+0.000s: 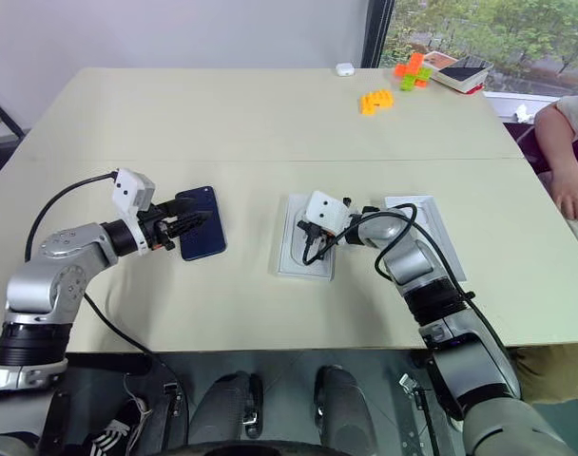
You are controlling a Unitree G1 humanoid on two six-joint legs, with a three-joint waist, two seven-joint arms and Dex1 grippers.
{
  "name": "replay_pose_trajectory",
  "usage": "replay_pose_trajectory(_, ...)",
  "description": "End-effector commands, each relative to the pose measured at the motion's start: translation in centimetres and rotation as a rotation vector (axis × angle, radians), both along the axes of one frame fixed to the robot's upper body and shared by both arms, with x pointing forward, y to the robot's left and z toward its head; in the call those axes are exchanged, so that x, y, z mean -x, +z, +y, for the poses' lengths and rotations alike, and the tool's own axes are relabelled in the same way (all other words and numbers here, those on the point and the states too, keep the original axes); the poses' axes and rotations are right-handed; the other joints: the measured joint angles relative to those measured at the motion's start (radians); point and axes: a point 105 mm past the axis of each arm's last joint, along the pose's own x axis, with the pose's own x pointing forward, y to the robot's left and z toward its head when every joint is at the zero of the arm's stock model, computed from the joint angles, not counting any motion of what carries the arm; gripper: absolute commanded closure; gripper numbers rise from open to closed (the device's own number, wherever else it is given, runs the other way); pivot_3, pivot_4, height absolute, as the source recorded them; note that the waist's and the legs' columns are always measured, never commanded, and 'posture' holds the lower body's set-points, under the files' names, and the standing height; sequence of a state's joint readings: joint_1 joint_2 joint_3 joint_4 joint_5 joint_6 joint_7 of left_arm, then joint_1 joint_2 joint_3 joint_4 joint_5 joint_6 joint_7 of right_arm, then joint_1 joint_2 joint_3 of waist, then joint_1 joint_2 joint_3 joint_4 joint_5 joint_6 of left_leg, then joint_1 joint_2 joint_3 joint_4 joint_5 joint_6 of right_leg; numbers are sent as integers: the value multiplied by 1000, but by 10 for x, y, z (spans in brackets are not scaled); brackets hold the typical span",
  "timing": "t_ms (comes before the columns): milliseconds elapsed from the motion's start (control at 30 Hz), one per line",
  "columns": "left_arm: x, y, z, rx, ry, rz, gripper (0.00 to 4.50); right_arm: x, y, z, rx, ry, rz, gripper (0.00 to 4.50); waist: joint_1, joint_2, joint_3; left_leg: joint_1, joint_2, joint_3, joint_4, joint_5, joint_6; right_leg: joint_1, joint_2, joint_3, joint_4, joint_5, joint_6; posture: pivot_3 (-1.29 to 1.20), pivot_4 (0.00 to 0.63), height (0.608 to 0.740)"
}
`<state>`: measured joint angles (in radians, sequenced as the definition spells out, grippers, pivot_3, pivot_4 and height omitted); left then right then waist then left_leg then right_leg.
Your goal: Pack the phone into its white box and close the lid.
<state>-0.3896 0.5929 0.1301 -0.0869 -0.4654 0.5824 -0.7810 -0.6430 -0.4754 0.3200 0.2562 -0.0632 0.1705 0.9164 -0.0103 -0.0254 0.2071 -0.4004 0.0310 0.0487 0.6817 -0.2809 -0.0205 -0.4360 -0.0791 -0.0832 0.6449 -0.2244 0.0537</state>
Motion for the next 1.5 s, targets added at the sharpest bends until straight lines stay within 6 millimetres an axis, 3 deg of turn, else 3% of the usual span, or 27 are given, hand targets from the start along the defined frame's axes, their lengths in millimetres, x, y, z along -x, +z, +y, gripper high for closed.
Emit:
replay_pose_trajectory(33,1,19,-3,16,-10,-71,2101,12,2,9,-21,60,25,4467,-1,0,0,0,0,0,0,0,0,0,0,0,0,0,0,0,150,740)
replay_pose_trajectory(200,-2,20,-2,15,-1,-82,2101,11,9,15,-74,42,27,4467,-3,0,0,1,1,0,0,0,0,0,2,0,1,0,0,0,150,740)
replay_pose_trajectory(400,-3,23,-4,30,-5,-89,2101,-6,20,-2,-57,-33,-39,4467,-1,0,0,0,1,0,1,0,0,0,1,0,0,0,0,0,150,740)
replay_pose_trajectory(500,-5,20,-2,4,8,-90,2101,-9,1,-13,86,-31,-83,4467,0,0,0,0,0,0,1,0,0,0,1,0,0,0,0,0,150,740)
replay_pose_trajectory(567,-5,21,-2,14,9,-91,2101,-6,-3,-11,76,-17,-67,4467,0,0,0,0,0,0,1,0,0,0,1,0,0,0,0,0,150,740)
replay_pose_trajectory(700,-3,23,-4,33,-5,-89,2101,-5,15,-8,-22,-11,-50,4467,-2,0,0,0,1,0,1,0,0,0,1,0,1,0,0,0,150,740)
replay_pose_trajectory(933,-1,20,0,20,-13,-98,2101,-19,68,-38,-273,-149,43,4467,-1,0,0,0,1,0,1,0,0,0,1,0,1,0,0,0,150,740)
replay_pose_trajectory(1067,2,19,1,68,-35,-58,2101,-12,73,-50,-275,-158,86,3180,2,0,0,0,1,0,0,0,0,0,1,-1,1,0,0,0,150,740)
replay_pose_trajectory(1200,9,25,2,121,-92,-36,259,-2,77,-62,-250,-184,108,992,0,0,0,-1,1,0,0,0,0,-1,1,-1,0,0,0,0,150,740)
replay_pose_trajectory(1267,12,29,2,141,-120,-44,0,2,72,-75,-193,-236,152,33,0,0,0,-3,1,0,1,0,0,-3,1,-1,1,0,0,0,150,740)
replay_pose_trajectory(1500,25,33,-1,123,-201,-75,0,13,72,-98,-115,-413,320,33,-1,0,0,-5,1,0,1,0,0,-5,1,0,1,0,0,0,150,740)
